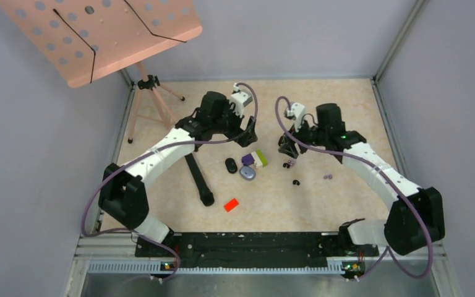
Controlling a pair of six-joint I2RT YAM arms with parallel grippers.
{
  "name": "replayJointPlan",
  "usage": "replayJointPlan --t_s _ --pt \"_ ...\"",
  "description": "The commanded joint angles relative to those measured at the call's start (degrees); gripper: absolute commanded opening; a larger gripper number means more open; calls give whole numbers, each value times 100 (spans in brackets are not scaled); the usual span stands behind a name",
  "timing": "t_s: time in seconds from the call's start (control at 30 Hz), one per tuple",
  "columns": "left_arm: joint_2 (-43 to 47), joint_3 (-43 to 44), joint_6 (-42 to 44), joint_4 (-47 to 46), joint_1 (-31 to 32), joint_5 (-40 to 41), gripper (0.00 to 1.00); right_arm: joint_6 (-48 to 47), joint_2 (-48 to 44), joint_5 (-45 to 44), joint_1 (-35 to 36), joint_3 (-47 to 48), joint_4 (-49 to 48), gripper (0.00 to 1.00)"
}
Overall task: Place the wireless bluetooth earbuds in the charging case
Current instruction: Pick up the charging case at the center of the board.
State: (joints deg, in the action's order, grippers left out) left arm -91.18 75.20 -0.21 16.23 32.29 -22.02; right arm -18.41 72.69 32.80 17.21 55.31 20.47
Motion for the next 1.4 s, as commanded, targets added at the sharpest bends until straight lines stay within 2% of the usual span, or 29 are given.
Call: replayJointPlan --t_s 0.0,0.07,0.1,0.17,0.3,0.4,0.53,0.77,0.97,1.13,1.37 --pt "622 -865 -238 566 -29 1389 99 -626 498 292 785 6 -491 57" --pt "855 -1317 -598 667 -73 1962 99 -737 803 315 1160 52 -533 50" --pt "973 -1508 -558 657 -130 1946 99 -822 951 303 1307 79 -542 47" --pt "1237 -1862 -406 585 -311 1664 99 -890 1246 243 1589 118 -580 43" --pt "1413 -2317 -804 512 -940 921 99 -805 1708 54 2000 288 -620 40" --pt "1465 -2506 -1125 491 -1410 907 97 -685 1937 -140 2195 430 -685 40" --pt "1681 -2826 -1475 318 -1877 813 95 -611 2133 -334 2413 510 -736 45" --pt "2146 -3252 -1609 147 -1993 544 93 -620 2255 -857 2681 318 -891 62" --pt "2421 -3357 -1663 89 -2143 285 92 -438 2429 -1383 2901 277 -1196 65" --pt "2511 -3353 -1733 133 -2271 260 92 217 2747 -1953 2966 458 -1439 67" --pt "2666 -3430 -1979 11 -2511 194 91 790 3148 -2220 3023 801 -1328 67"
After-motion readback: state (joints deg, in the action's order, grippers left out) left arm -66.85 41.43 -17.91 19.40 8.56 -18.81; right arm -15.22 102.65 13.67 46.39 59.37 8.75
